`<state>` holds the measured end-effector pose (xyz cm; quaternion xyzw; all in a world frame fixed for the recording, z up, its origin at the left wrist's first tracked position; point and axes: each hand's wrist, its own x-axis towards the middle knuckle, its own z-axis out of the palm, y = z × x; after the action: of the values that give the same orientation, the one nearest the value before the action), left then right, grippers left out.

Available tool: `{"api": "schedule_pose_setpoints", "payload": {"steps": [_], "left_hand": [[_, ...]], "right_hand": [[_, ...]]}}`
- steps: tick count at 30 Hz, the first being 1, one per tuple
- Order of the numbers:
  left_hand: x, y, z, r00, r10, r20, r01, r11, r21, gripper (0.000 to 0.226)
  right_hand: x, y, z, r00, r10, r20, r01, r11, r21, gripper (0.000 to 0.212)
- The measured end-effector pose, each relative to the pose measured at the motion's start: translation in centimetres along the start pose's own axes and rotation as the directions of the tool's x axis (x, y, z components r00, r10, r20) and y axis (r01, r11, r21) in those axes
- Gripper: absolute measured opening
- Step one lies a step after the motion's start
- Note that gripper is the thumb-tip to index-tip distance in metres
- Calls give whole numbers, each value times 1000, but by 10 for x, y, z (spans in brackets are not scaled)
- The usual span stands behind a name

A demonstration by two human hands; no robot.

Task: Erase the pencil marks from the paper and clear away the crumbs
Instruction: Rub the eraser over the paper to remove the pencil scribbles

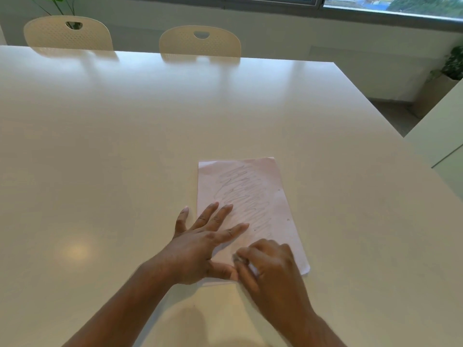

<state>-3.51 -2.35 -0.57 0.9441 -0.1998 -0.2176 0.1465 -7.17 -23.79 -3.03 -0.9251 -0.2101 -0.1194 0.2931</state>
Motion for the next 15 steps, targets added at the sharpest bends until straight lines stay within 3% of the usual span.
{"api": "schedule_pose_setpoints", "payload": {"steps": [2,7,12,15], "left_hand": [[0,0,-1,1000,1,3,-1,1000,0,99],[1,0,-1,1000,-8,12,8,1000,8,101],[0,0,0,1000,1,2,-1,1000,-1,99],[1,-1,0,1000,-6,9,6,1000,2,100]], "right_hand": [[0,3,-2,1000,-21,14,21,1000,-11,5],[18,24,-15,984,111,-142,-128,985,-114,8],[-8,-3,-6,998,-71,-2,70,989,-129,8],[-3,11,-15,995,-18,-94,-1,980,-197,6]]}}
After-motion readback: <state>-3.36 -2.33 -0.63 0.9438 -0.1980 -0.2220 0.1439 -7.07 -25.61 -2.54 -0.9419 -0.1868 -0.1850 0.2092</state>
